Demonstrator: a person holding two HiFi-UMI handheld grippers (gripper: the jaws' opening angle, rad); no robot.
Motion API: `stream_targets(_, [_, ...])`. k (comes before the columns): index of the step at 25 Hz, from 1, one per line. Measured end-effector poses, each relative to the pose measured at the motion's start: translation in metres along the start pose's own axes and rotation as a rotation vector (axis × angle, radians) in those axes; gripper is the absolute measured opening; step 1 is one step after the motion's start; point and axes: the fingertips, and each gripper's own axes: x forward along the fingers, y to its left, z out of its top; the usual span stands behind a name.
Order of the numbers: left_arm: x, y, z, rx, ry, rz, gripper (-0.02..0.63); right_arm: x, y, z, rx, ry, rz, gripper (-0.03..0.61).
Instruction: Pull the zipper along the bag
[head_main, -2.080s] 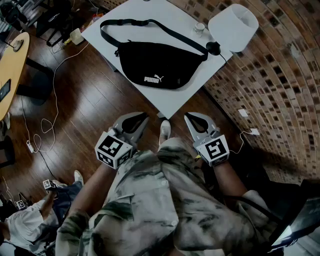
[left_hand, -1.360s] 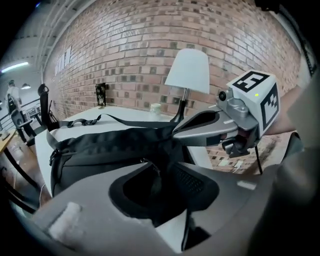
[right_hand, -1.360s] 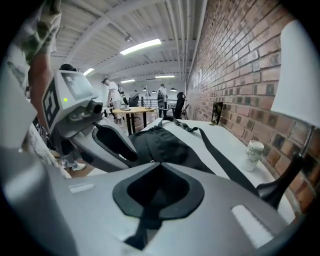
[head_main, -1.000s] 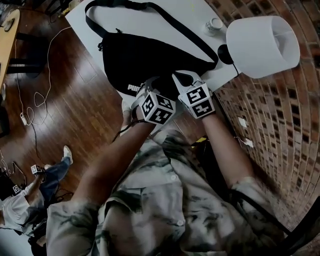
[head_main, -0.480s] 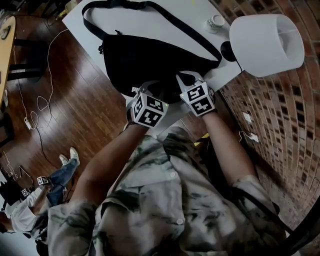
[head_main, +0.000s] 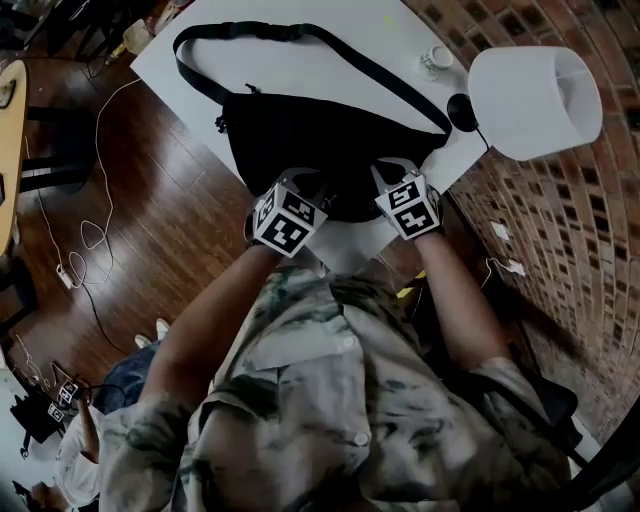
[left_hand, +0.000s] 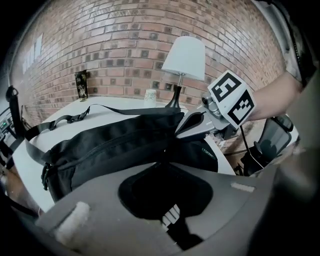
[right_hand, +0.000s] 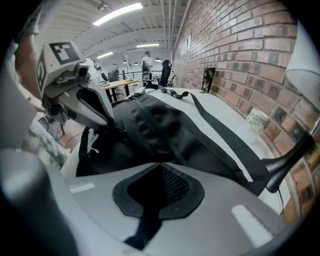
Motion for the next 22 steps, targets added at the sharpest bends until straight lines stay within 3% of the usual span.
stream_targets(9, [-0.022,0.043,-0.013,0.058,-0.007,-0.15,0.021,0.001,-0.004,-0.004,0.083,0.085,-0.087,0.006])
stream_targets(22, [-0.056,0.11,-0.035,0.036,-0.028,-0.198,0.023,0.001,-0.013,-0.007,0.218,0.157,-0.185,0.006])
